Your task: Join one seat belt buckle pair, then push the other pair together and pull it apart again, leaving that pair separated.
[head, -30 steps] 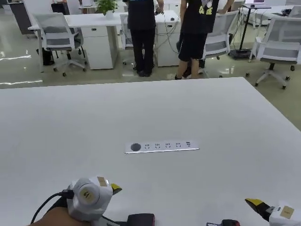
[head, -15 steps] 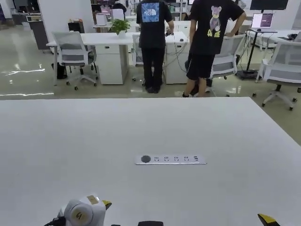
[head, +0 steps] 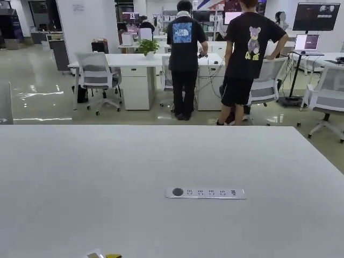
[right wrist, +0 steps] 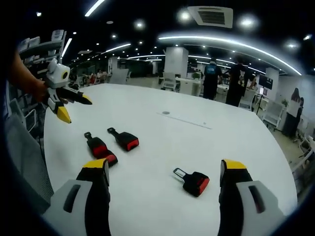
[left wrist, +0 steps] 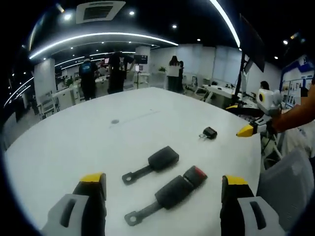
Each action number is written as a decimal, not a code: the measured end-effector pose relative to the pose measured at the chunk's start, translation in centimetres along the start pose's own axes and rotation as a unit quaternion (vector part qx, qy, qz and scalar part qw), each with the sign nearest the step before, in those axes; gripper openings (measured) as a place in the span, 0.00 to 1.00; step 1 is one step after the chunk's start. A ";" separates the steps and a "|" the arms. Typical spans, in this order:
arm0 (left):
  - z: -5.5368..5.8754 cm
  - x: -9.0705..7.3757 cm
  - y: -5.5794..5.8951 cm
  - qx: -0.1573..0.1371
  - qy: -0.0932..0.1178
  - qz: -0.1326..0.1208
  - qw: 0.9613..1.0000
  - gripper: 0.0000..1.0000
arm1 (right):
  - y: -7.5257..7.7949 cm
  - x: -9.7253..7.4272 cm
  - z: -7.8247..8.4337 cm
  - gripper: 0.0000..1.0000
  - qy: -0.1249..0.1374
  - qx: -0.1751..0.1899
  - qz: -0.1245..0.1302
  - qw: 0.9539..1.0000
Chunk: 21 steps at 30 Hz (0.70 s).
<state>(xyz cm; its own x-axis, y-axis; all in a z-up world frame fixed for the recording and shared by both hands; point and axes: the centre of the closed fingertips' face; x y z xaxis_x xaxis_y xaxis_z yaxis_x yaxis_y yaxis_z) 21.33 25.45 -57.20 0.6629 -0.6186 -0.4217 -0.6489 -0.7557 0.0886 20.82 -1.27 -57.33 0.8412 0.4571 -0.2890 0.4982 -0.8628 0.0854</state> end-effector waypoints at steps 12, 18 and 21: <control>0.6 -3.8 -0.3 -0.008 0.027 -0.020 0.999 1.00 | -1.3 -3.0 0.8 0.97 0.003 0.009 0.010 1.000; 1.7 -5.4 -0.1 -0.023 0.017 -0.022 0.999 0.99 | -1.8 -4.6 1.5 0.96 -0.003 0.015 0.018 1.000; 2.3 -6.0 0.1 -0.026 0.014 -0.025 0.999 0.97 | -1.8 -5.4 1.9 0.96 -0.007 0.019 0.022 1.000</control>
<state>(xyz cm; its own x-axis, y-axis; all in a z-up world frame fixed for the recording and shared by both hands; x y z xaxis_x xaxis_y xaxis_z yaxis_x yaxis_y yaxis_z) 16.46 29.57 -56.74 0.7047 -0.5851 -0.4014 -0.5948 -0.7956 0.1154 15.03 -2.59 -57.75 0.8591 0.4149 -0.2997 0.4516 -0.8900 0.0626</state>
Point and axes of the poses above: the centre of the closed fingertips' face, and the gripper's own axes: x roughly forward along the fingers, y roughly to its right, z roughly out of its underside, and after that the axes turned 6 degrees about y, right-handed
